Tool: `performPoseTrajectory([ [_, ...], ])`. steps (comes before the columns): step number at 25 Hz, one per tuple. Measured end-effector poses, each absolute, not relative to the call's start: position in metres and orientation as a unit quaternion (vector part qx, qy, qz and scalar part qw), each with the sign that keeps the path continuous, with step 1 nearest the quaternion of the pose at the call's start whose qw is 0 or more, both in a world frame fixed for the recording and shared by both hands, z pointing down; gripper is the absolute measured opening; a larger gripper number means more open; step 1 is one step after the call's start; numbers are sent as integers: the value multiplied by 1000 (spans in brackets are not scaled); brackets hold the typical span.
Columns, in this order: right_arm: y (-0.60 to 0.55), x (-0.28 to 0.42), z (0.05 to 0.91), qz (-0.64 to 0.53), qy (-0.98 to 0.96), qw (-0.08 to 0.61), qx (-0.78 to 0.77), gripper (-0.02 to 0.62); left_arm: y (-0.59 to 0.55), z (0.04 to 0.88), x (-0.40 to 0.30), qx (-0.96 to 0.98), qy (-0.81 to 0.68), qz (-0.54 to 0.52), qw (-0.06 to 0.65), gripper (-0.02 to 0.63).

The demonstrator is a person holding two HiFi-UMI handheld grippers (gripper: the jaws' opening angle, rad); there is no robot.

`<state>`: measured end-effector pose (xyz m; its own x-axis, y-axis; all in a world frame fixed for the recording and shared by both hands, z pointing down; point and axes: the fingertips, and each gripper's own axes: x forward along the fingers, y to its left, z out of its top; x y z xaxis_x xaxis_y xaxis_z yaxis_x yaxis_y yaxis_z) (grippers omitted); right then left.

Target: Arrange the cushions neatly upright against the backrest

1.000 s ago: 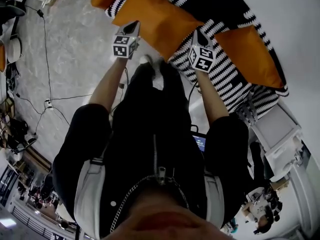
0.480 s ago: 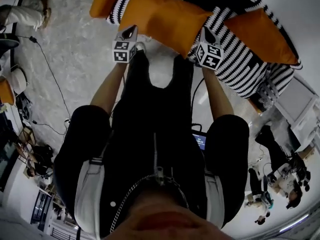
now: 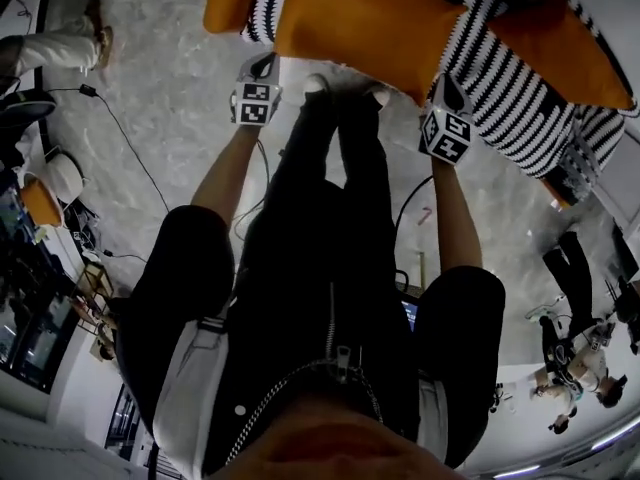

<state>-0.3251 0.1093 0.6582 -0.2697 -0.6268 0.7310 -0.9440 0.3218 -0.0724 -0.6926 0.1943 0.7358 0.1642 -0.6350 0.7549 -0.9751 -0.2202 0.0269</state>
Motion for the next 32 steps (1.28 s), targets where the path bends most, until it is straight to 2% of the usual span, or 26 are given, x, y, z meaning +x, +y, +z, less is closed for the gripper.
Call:
performPoseTrajectory([
  [3, 127, -335, 680, 257, -745, 338, 515, 14, 204, 766, -717, 714, -549, 342, 269, 18],
  [4, 133, -340, 689, 257, -742, 344, 515, 35, 207, 778, -726, 715, -541, 351, 269, 40],
  [5, 137, -343, 698, 253, -740, 348, 517, 58, 209, 790, -733, 718, -531, 361, 269, 102],
  [7, 143, -339, 714, 231, -733, 364, 527, 226, 213, 816, -736, 725, -507, 385, 264, 307],
  [8, 147, -333, 722, 222, -728, 377, 528, 262, 216, 831, -735, 728, -492, 399, 261, 358],
  [10, 155, -323, 745, 219, -715, 402, 527, 340, 223, 859, -734, 731, -461, 427, 265, 400],
  [11, 159, -320, 758, 224, -709, 413, 526, 359, 226, 872, -735, 734, -447, 436, 268, 411],
  [20, 180, -315, 864, 256, -667, 483, 507, 371, 230, 969, -750, 745, -387, 475, 263, 419],
  [27, 192, -268, 926, 247, -623, 540, 508, 368, 231, 1017, -727, 747, -377, 477, 268, 419],
  [29, 200, -270, 932, 249, -613, 553, 507, 350, 233, 1023, -732, 745, -378, 479, 270, 415],
  [32, 203, -274, 930, 242, -605, 574, 496, 271, 231, 1022, -737, 742, -378, 481, 275, 352],
])
